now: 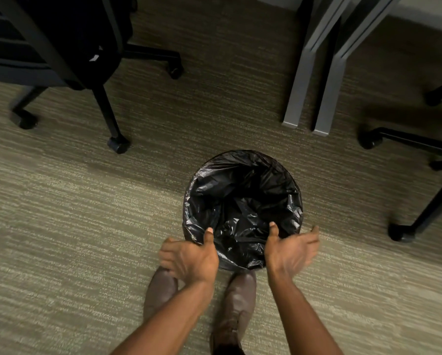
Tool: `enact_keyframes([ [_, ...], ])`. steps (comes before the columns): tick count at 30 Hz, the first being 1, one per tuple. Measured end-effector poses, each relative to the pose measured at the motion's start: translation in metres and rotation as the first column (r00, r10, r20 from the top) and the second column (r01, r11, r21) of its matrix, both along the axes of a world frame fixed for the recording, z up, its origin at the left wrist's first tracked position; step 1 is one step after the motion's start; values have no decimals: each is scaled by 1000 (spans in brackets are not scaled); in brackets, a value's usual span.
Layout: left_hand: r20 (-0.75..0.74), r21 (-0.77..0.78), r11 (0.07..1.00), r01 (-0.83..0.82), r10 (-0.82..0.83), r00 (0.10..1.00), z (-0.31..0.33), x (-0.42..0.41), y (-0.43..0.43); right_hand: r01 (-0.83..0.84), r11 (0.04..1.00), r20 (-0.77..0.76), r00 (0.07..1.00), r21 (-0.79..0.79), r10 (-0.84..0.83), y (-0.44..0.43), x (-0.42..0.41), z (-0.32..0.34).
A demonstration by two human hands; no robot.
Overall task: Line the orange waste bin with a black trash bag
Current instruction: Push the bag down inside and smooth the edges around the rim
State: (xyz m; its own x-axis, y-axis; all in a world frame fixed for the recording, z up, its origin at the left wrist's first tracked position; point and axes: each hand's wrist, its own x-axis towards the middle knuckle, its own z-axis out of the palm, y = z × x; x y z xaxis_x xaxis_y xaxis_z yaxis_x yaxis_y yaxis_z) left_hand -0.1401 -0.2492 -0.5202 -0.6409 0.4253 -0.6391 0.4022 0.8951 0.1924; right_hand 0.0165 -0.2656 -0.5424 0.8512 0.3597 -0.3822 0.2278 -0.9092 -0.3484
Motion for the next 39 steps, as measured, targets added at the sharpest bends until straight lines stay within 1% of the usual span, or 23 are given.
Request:
enact_keyframes([
  [2,80,-30,993,-116,118,990,1,7,1,59,998,-51,997,1,-59,-3,-9,0],
  [4,170,-41,977,-208,212,962,2,13,4,169,985,-128,978,34,-164,-2,-14,0],
  [7,308,-18,953,-303,294,905,-1,21,6,287,950,-224,941,123,-255,-1,-19,-8],
  [11,359,-2,947,-322,302,883,-6,19,7,334,934,-237,924,126,-299,1,-16,-13],
  [15,415,15,911,-412,370,832,-15,13,2,329,938,-261,920,105,-294,4,-8,-16],
  [17,442,13,891,-453,401,803,-19,9,1,322,935,-270,923,149,-275,3,-6,-19],
  [20,484,-1,898,-440,385,786,-21,3,-3,303,927,-304,925,222,-229,-2,-2,-26],
  [22,491,-2,906,-424,370,788,-22,1,-7,298,921,-340,918,251,-205,-5,2,-25],
  [24,448,1,919,-394,352,822,-21,2,-7,295,918,-321,925,264,-205,-9,4,-20],
  [26,381,-20,928,-372,351,855,-14,6,-9,289,920,-223,947,264,-233,-14,4,-13],
  [28,351,-71,926,-370,371,860,-7,11,-15,306,922,-138,950,235,-280,-23,0,-3],
  [30,386,-117,903,-413,424,819,-3,17,-26,326,918,-138,944,227,-301,-36,-9,4],
  [32,453,-143,881,-451,464,762,-2,21,-37,339,910,-190,935,241,-298,-48,-21,11],
  [33,491,-161,864,-477,489,721,0,24,-40,353,901,-223,927,252,-300,-51,-27,13],
  [35,575,-206,818,-538,546,609,5,29,-43,388,880,-288,906,273,-310,-55,-37,14],
  [36,608,-234,810,-537,553,570,6,30,-42,396,875,-310,899,279,-308,-54,-40,14],
  [39,651,-283,831,-479,533,541,9,30,-36,404,884,-320,891,235,-322,-44,-40,7],
])
